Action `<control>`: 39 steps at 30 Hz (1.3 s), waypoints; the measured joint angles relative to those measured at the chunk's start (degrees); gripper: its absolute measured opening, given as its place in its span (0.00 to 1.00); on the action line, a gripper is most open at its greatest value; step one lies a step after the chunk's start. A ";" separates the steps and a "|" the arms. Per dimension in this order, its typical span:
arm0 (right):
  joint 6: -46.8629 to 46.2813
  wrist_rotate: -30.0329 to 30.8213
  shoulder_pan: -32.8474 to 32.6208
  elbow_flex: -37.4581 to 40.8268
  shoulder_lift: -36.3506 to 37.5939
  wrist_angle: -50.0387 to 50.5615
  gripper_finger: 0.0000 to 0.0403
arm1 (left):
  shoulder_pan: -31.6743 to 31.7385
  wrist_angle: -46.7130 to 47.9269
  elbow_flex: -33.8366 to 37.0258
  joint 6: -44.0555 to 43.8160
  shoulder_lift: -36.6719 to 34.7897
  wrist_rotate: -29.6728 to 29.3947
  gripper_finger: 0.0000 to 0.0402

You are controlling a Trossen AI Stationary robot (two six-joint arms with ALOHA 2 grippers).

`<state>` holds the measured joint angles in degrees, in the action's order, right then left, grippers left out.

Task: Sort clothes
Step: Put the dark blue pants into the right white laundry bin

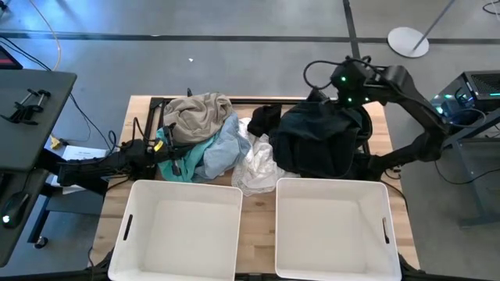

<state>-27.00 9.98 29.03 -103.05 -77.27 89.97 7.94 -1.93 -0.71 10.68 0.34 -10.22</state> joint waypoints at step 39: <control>-1.00 0.85 3.38 24.65 -0.34 -4.59 0.67 | 0.02 0.01 0.00 0.00 0.02 0.00 0.00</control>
<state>-28.01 10.83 32.42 -78.40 -77.61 85.38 7.97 -1.92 -0.71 10.68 0.36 -10.22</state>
